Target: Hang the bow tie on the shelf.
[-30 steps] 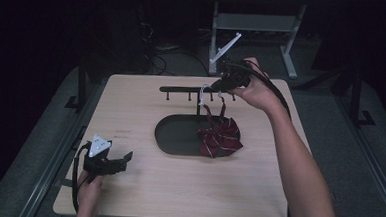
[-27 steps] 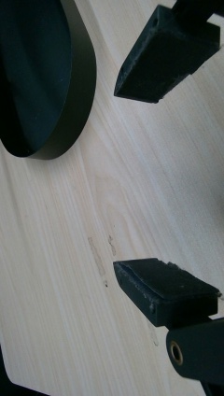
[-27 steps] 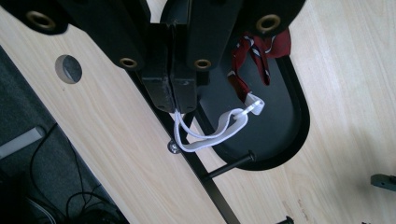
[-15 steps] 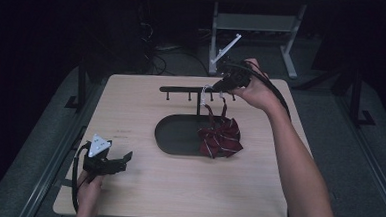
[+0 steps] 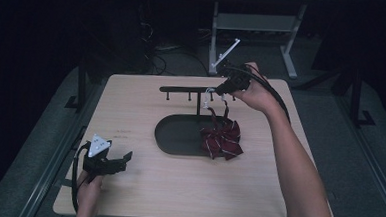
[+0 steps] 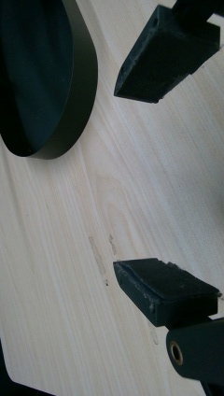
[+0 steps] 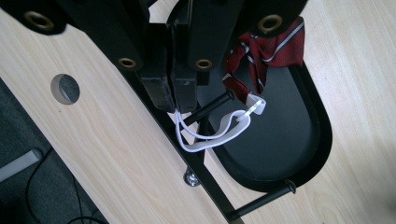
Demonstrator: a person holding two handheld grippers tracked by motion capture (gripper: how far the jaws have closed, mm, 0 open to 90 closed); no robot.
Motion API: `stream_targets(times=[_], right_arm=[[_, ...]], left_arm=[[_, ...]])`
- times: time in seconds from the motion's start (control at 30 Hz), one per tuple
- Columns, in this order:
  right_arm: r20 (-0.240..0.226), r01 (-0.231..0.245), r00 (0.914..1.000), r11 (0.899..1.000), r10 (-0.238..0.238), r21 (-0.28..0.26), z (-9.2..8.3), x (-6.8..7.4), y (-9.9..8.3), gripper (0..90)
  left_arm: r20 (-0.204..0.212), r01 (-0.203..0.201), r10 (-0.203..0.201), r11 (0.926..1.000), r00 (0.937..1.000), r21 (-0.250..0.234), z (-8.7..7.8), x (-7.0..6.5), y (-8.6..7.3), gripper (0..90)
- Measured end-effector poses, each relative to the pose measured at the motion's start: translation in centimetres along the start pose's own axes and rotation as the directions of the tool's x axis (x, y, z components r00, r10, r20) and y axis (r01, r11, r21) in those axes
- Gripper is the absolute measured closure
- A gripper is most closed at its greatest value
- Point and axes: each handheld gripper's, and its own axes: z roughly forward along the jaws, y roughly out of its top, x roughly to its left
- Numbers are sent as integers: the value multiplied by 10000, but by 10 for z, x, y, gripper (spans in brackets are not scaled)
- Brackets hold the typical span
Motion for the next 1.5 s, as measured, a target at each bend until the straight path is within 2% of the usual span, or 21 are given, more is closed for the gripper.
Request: stream_targets(times=[0.37,0.73,1.5], right_arm=[[20,-71,10000,9998,70,168,3,0,0,839],[-33,77,10000,9998,-76,183,4,2,0,816],[-452,112,9989,9999,-108,82,4,4,-10,742]], left_arm=[[27,0,0,10000,10000,-1,0,-1,0,136],[29,1,-1,10000,10000,1,0,-1,0,135],[63,-46,46,10000,10000,-14,1,-2,0,135]])
